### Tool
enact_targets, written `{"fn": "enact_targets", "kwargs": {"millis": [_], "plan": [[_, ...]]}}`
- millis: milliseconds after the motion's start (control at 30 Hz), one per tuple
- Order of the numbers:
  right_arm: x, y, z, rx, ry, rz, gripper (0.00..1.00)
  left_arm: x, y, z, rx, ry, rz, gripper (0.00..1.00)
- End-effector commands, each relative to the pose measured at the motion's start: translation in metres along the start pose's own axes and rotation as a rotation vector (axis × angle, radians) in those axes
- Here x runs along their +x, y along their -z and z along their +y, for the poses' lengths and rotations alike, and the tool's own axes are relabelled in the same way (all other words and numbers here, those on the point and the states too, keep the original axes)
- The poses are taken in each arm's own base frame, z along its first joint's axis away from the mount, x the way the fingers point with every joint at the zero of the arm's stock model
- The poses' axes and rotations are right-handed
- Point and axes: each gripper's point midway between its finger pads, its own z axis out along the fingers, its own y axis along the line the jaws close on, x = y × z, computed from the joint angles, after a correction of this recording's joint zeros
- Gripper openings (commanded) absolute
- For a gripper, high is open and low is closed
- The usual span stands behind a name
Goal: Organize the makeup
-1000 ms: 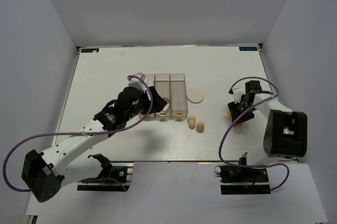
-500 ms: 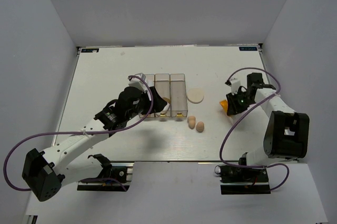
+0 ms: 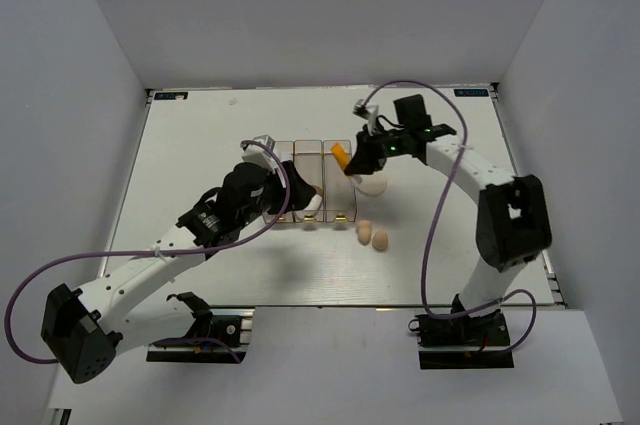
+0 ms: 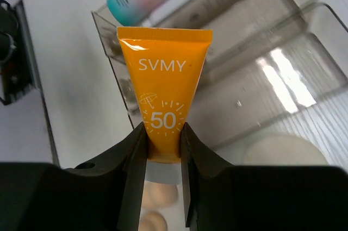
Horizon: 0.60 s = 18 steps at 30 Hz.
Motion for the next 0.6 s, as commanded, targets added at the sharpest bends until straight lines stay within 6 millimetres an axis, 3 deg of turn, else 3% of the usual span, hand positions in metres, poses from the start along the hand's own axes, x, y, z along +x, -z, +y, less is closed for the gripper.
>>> {"fn": "enact_targets", "kwargs": {"millis": [0,33,133,267,467,567], "plan": [[-0.066,-0.026,0.017,-0.109,0.026,-0.142,0.26,-0.029,0.018,-0.01,0.016,0.01,-0.093,0.83],[-0.065,-0.045,0.021,-0.141,0.012,-0.132,0.27,-0.029,0.019,-0.008,0.011,0.015,-0.094,0.83],[-0.087,-0.069,0.026,-0.188,-0.02,-0.189,0.28,-0.031,0.026,-0.006,0.008,0.03,-0.113,0.83],[-0.095,-0.098,0.028,-0.197,-0.038,-0.216,0.28,-0.034,0.031,-0.002,-0.013,0.034,-0.122,0.83],[-0.08,-0.131,0.018,-0.178,-0.019,-0.215,0.37,-0.032,0.033,0.0,-0.014,0.035,-0.12,0.83],[-0.069,-0.137,0.008,-0.148,0.016,-0.195,0.42,-0.032,0.033,0.0,-0.017,0.035,-0.117,0.83]]}}
